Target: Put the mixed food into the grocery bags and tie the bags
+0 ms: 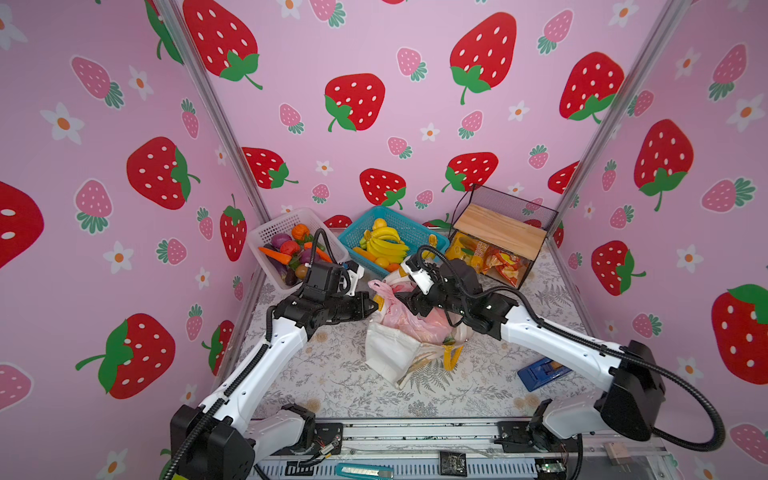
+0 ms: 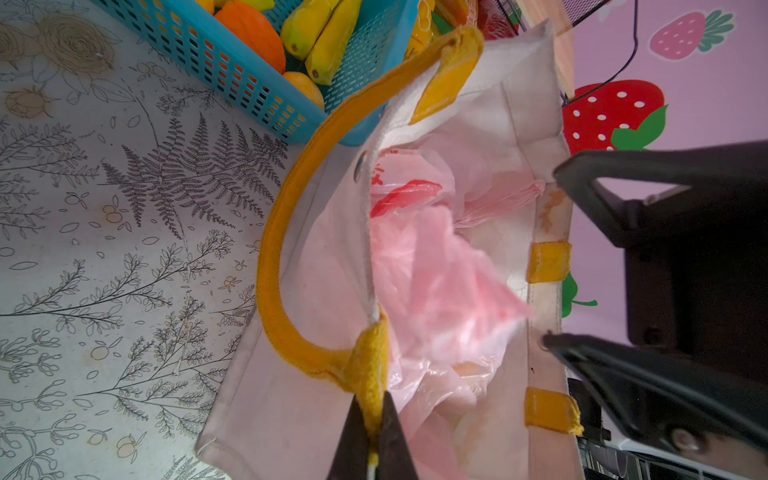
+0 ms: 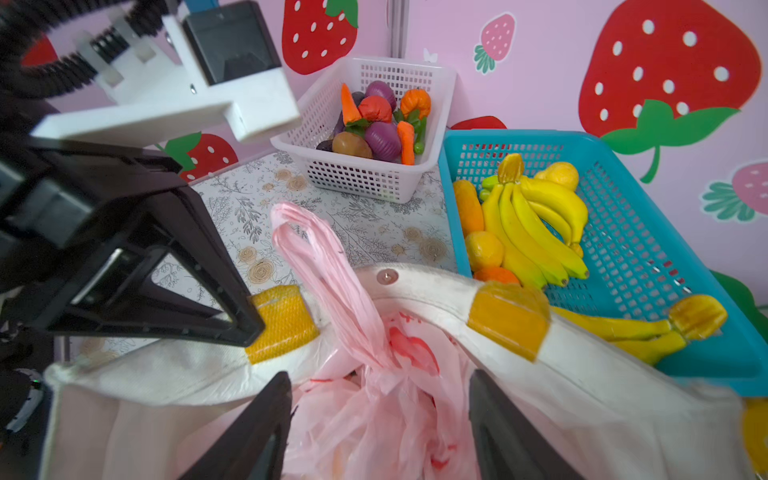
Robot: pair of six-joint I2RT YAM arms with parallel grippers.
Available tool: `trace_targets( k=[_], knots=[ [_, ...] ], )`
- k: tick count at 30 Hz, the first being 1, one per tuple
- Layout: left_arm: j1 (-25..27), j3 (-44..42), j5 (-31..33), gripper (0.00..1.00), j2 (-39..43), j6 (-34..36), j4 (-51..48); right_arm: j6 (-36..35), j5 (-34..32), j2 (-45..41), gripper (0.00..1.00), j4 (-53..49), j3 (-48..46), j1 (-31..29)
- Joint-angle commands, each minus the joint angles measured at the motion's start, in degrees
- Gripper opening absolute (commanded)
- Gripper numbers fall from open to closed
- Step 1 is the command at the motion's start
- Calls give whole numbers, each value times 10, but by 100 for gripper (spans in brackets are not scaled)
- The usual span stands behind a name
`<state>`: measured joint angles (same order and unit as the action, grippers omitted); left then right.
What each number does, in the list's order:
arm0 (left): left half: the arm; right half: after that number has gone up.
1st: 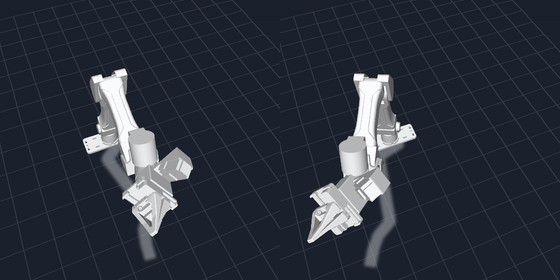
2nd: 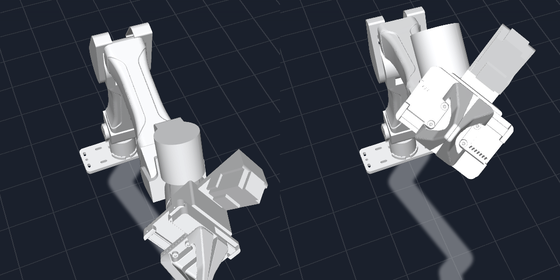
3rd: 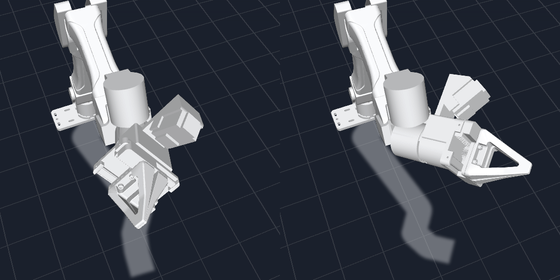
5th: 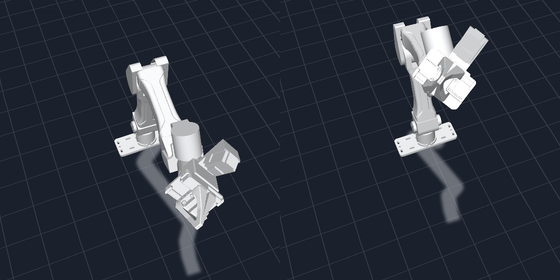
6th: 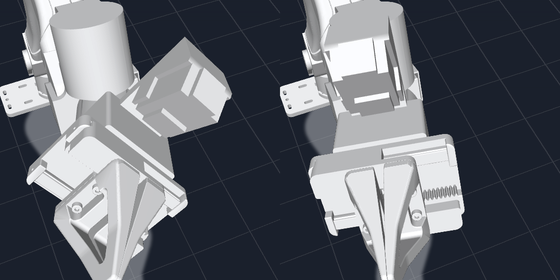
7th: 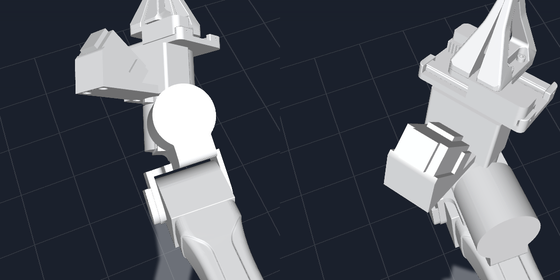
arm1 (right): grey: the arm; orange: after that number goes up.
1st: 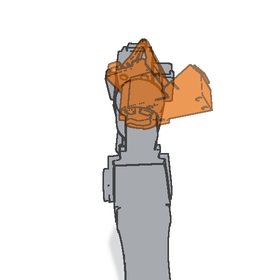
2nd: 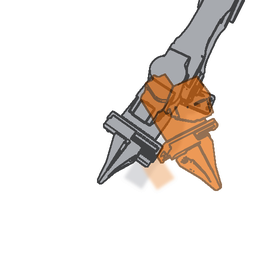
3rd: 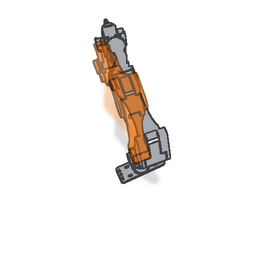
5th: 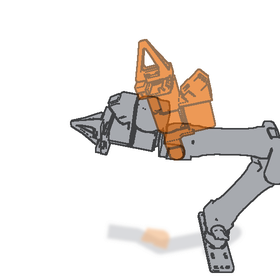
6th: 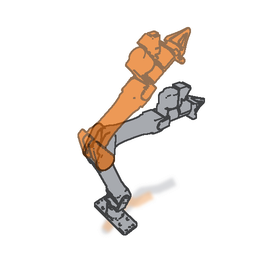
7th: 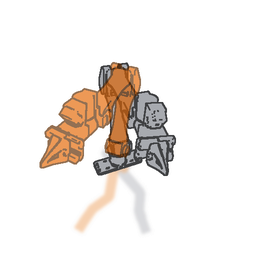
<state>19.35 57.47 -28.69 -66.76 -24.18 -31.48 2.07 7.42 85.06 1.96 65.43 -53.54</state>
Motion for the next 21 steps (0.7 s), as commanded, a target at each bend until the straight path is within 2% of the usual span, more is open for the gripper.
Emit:
trace_targets(
  k=[1,4,8,12,16,21],
  knots=[
    [0,11,8,0,-3,9,-13,-4,45,42,60,83,9,-5],
    [1,12,9,0,-3,10,-13,6,64,75,52,126,6,-6],
    [1,14,9,0,-4,10,-15,6,51,103,20,129,-7,-6],
    [1,18,15,0,2,10,-19,-3,2,101,1,111,-58,-7],
    [-4,18,23,0,10,3,-13,-6,-14,98,0,94,-103,-7],
    [-6,14,21,0,12,-9,5,-8,23,128,0,70,-104,-6]
  ],
)
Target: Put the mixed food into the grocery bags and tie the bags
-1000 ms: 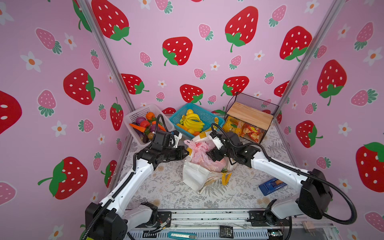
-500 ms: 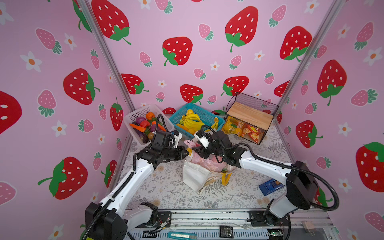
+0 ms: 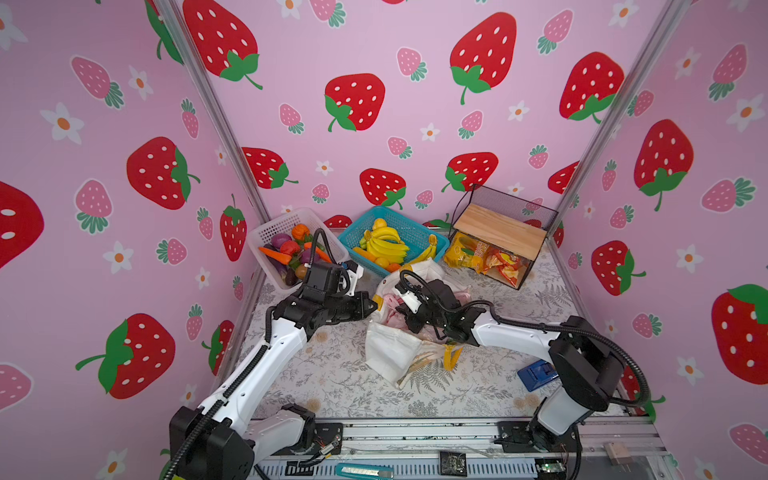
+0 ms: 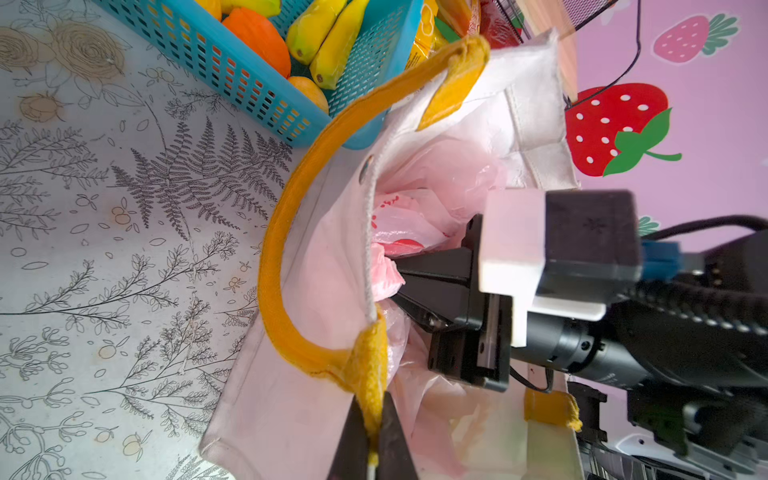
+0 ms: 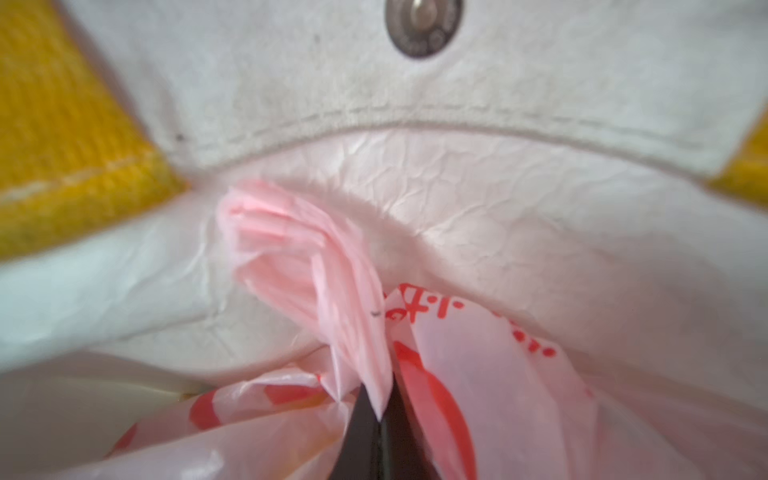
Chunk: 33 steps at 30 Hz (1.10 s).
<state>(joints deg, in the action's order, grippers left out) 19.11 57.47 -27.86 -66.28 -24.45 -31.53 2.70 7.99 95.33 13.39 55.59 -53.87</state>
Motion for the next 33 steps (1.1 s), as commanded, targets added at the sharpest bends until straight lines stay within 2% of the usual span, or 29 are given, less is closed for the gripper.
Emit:
trace_targets(
  k=[1,4,7,9,13,14,16,20,23,25,28,30,32,33],
  knots=[
    [-4,13,10,0,7,-8,9,-15,27,35,0,-50,0,-4],
    [-4,11,5,0,3,-11,12,-17,48,43,12,-70,22,-4],
    [-4,8,10,0,1,-13,12,-13,64,11,36,-86,38,-1],
    [-4,3,16,0,1,-17,13,-9,74,-28,50,-99,46,3],
    [-4,-6,32,0,3,-27,19,1,73,-121,66,-122,50,24],
    [-5,-8,39,0,4,-30,21,4,68,-153,72,-128,48,31],
    [-7,-12,46,7,5,-38,28,7,48,-205,80,-137,42,53],
    [-14,-13,62,36,19,-60,53,12,-63,-295,90,-158,22,121],
    [-21,-10,102,51,46,-71,74,28,-198,-337,100,-168,4,193],
    [-30,-10,136,60,68,-77,91,28,-278,-354,100,-162,-13,234],
    [-45,-24,213,79,112,-86,121,24,-364,-377,100,-117,-61,282],
    [-54,-49,287,91,149,-88,149,38,-402,-389,100,-71,-103,305],
    [-60,-90,363,99,183,-75,188,40,-433,-392,100,-2,-158,314],
    [-62,-117,400,99,197,-65,215,41,-446,-390,100,35,-187,316]
  ],
)
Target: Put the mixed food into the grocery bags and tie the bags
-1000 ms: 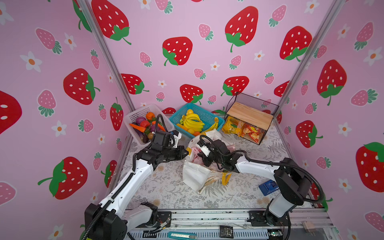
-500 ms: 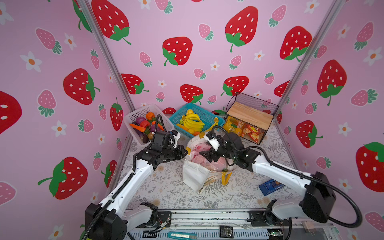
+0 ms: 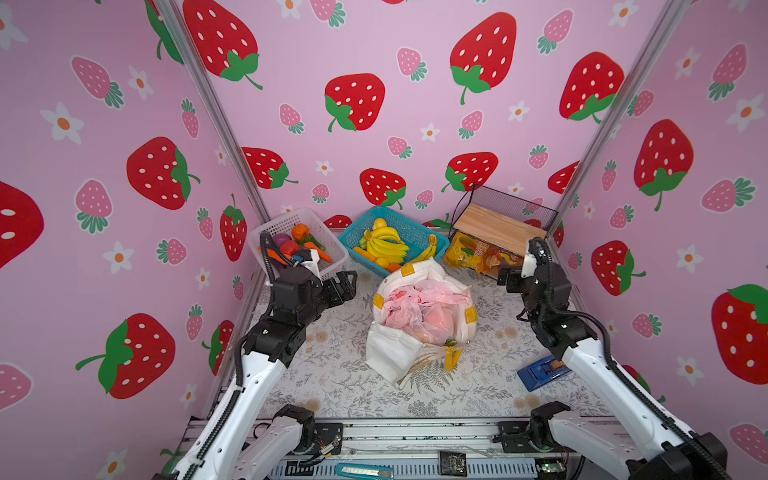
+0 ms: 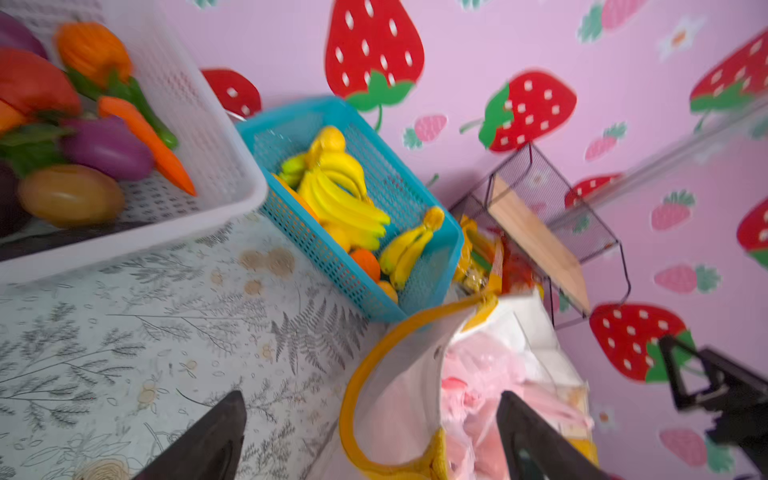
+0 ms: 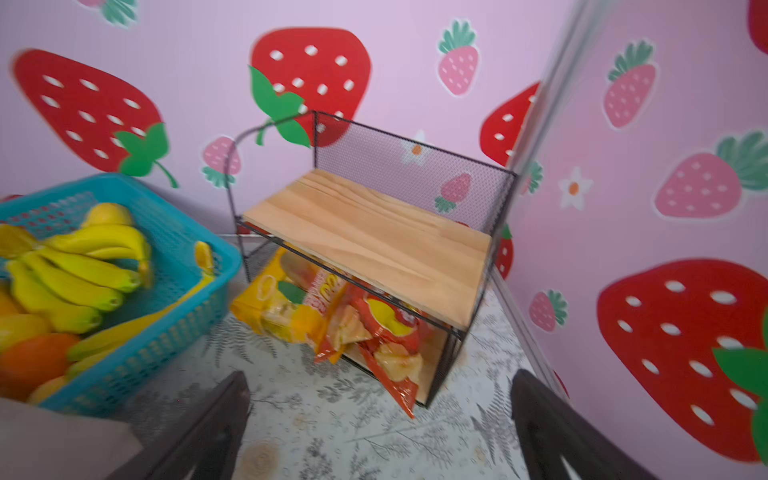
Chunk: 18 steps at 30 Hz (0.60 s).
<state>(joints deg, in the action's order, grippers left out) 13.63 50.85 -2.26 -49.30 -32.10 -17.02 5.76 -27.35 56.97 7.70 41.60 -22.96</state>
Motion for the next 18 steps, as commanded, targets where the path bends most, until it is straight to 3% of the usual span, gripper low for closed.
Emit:
trace_targets(
  k=[1,4,7,12,14,18],
  knots=[
    [-10,-74,178,99,38,22,91,10,-101,0,100,120,-70,9],
    [-25,-164,258,99,47,77,192,12,-115,46,100,194,-124,17],
    [-48,-241,283,99,12,150,301,3,-110,120,100,243,-150,29],
    [-81,-274,235,99,-111,272,390,-45,-26,241,100,403,-210,55],
    [-86,-272,210,99,-155,281,414,-57,-12,248,100,412,-208,59],
    [-117,-294,120,99,-240,278,537,-85,33,250,100,544,-254,80]
  ],
)
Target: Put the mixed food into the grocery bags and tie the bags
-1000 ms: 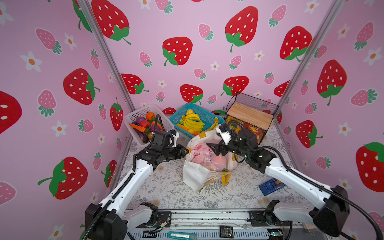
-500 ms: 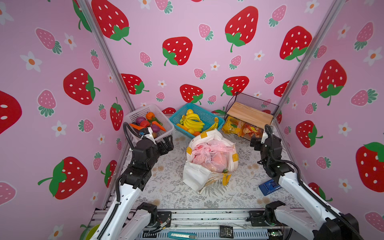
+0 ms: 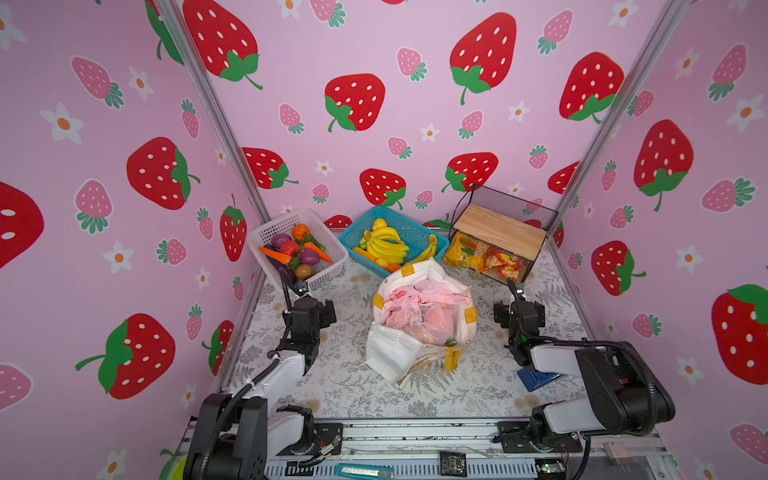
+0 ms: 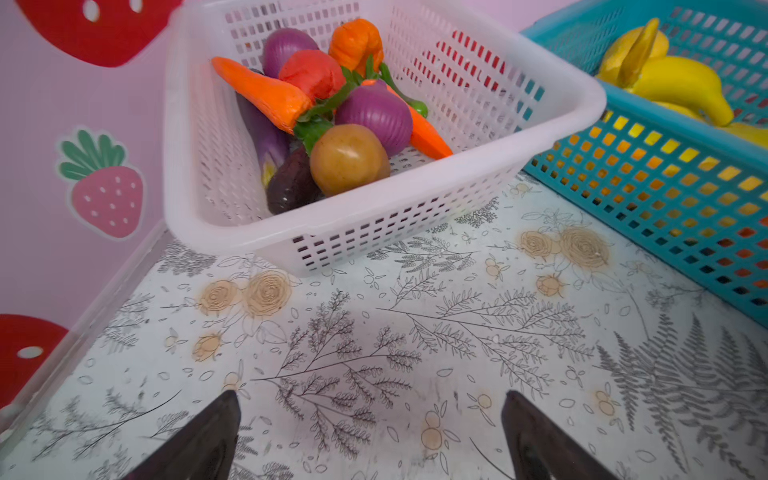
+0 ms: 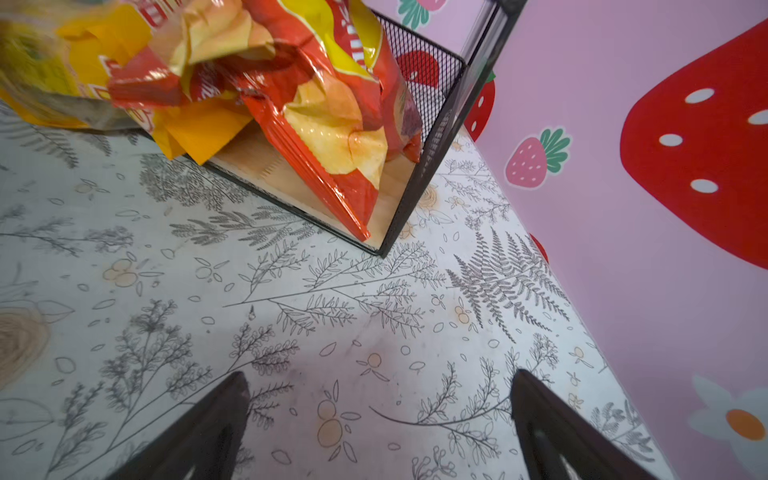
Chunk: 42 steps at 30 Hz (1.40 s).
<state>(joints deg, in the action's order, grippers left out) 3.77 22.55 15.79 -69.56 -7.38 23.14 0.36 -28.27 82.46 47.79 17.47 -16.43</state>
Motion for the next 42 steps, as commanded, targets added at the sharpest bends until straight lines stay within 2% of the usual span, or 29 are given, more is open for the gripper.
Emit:
trace_targets(
  k=[1,2,4,6,9,10,11,12,14,15,42],
  knots=[
    [-24,-14,-70,99,-58,26,159,-32,49,-3,100,151,-14,18],
    [-30,-10,-77,99,-79,21,179,-36,56,1,100,160,-14,21],
    [-31,19,-81,99,-91,33,138,-43,75,16,100,201,-27,26],
    [-32,24,-84,99,-121,49,176,-41,93,55,100,286,-46,36],
    [-43,42,-108,99,-195,44,206,1,130,69,100,256,-36,74],
    [-42,33,-107,99,-199,47,229,7,130,91,100,290,-35,81],
    [-41,39,-113,99,-185,49,191,10,131,86,100,271,-30,82],
    [-40,35,-111,99,-197,49,218,13,135,72,100,231,-23,83],
    [-40,38,-113,99,-189,50,196,11,134,86,100,275,-31,83],
    [-40,33,-112,99,-194,49,215,11,134,76,100,247,-27,84],
    [-39,36,-110,99,-191,52,205,10,135,78,100,252,-27,84]
  ],
)
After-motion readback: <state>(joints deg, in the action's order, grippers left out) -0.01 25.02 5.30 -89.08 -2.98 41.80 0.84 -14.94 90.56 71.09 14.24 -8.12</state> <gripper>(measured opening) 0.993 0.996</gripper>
